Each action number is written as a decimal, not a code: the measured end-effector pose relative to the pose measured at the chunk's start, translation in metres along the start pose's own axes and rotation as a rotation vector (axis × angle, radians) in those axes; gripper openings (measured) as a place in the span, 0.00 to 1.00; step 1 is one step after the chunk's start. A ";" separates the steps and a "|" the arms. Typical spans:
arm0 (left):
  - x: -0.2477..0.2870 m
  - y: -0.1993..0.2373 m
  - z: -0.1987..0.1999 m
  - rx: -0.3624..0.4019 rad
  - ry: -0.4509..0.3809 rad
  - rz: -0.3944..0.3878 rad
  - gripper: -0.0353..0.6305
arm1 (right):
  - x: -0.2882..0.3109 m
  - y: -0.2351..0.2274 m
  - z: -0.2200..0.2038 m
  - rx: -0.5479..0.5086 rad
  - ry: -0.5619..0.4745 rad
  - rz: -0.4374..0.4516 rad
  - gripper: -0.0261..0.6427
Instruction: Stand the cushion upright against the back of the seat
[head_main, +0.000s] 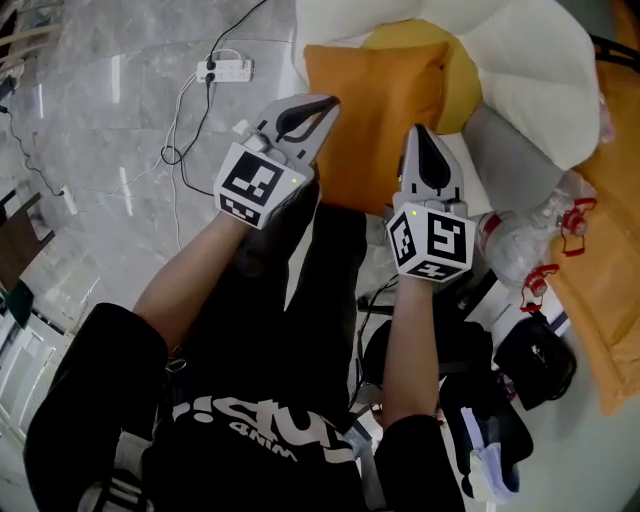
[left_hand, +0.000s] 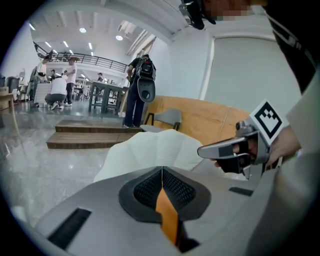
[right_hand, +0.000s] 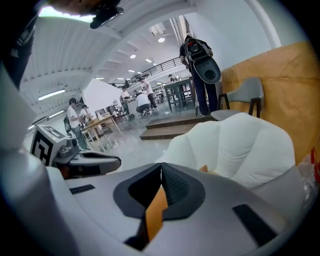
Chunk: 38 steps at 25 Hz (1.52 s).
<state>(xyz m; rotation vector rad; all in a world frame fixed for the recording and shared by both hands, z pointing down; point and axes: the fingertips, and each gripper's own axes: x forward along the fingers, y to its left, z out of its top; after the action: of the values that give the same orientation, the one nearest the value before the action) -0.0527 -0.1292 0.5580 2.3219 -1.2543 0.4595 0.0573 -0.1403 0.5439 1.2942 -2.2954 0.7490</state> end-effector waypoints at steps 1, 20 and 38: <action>0.004 0.005 -0.014 -0.004 0.021 0.009 0.07 | 0.008 -0.001 -0.010 -0.007 0.015 0.001 0.07; 0.082 0.055 -0.209 -0.128 0.320 0.031 0.28 | 0.109 -0.045 -0.163 -0.075 0.348 -0.064 0.30; 0.122 0.078 -0.312 -0.292 0.484 0.099 0.42 | 0.147 -0.078 -0.217 -0.203 0.504 -0.187 0.38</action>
<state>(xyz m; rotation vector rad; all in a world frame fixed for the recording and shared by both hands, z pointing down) -0.0769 -0.0834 0.8981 1.7721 -1.1104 0.7615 0.0703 -0.1343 0.8168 1.0627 -1.7715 0.6667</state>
